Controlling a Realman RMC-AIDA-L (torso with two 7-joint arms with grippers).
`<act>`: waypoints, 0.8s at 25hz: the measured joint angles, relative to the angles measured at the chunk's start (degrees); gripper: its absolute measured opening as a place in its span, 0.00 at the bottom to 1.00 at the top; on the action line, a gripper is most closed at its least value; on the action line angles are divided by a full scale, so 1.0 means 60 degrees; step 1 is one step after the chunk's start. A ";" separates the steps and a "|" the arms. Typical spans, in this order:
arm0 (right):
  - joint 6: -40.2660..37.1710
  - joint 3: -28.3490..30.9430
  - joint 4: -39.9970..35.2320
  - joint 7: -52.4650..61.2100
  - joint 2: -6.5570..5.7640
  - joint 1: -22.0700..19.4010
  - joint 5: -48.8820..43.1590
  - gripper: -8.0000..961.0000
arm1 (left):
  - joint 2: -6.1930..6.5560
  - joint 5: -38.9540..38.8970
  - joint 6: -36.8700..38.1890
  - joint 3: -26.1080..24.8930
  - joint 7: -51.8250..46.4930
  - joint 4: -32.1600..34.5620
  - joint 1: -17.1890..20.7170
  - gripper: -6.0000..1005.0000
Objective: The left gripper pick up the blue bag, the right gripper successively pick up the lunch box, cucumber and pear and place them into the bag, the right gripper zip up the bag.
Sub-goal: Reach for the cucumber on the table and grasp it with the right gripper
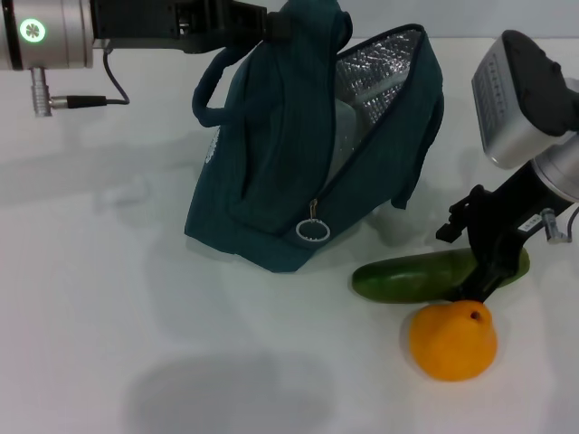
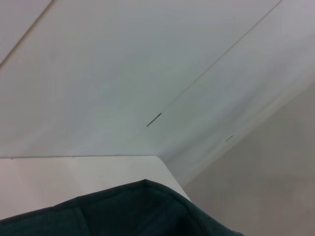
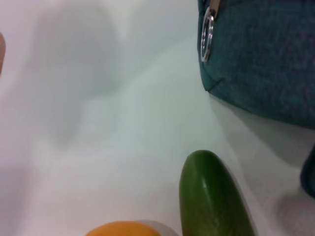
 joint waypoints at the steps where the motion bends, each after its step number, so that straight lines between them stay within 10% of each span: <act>1: 0.0002 -0.0004 0.0036 0.0002 0.0000 0.0015 0.0000 0.91 | 0.0001 0.0000 0.0000 0.0001 0.0003 0.0000 0.0001 0.12; 20: 0.0355 -0.0808 0.0139 0.0406 0.0000 0.0047 -0.0046 0.89 | 0.0032 0.0001 -0.0012 0.0001 0.0126 0.0000 0.0022 0.12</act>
